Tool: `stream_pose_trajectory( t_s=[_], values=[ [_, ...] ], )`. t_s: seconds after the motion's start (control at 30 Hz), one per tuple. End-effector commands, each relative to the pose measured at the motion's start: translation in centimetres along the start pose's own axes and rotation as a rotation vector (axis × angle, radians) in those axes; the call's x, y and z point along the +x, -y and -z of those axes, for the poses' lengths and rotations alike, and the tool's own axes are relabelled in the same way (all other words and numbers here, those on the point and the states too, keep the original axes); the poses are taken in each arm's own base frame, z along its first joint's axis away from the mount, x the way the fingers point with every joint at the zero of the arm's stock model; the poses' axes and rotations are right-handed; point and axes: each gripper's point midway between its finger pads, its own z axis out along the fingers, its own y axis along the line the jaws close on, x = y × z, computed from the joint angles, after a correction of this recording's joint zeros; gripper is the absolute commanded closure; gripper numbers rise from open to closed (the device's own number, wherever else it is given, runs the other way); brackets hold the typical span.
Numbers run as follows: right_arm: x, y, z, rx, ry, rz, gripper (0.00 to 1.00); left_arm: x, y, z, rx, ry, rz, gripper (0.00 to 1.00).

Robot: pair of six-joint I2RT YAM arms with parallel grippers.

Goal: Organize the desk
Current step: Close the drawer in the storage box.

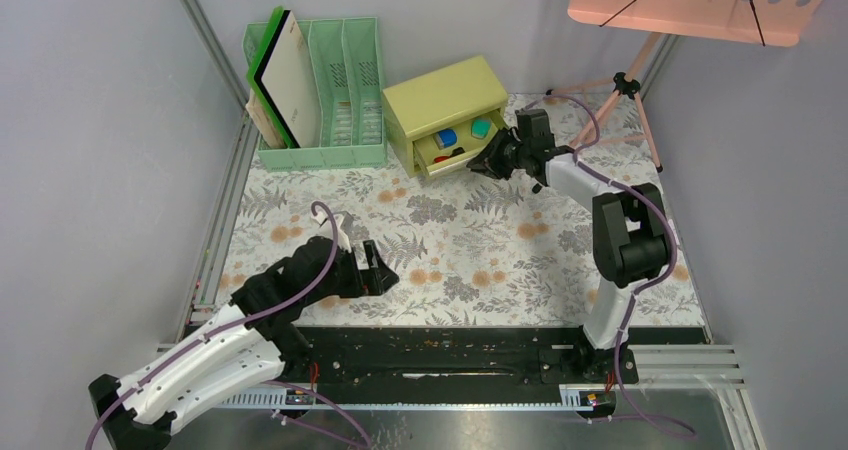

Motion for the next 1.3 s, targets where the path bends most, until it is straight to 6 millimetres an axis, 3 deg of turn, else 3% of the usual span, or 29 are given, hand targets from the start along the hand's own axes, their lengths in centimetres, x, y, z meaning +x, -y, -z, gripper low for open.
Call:
stream_pose_trajectory(
  t_s=[0.0, 0.33, 0.73, 1.27],
  values=[
    [-2.1, -0.6, -0.5, 0.031, 0.042, 0.017, 0.74, -0.3, 0.3, -0.4, 0.026, 0.027, 0.015, 0.06],
    [-4.2, -3.3, -2.1, -0.015, 0.077, 0.009, 0.74, -0.1, 0.2, -0.6, 0.021, 0.021, 0.013, 0.06],
    [-5.4, -6.6, -5.3, -0.115, 0.126, 0.023, 0.74, 0.6, -0.6, -1.1, 0.001, 0.009, 0.022, 0.05],
    [-5.3, -10.3, -7.3, -0.261, 0.149, 0.095, 0.72, 0.6, -0.7, -1.3, -0.004, 0.02, 0.045, 0.04]
  ],
)
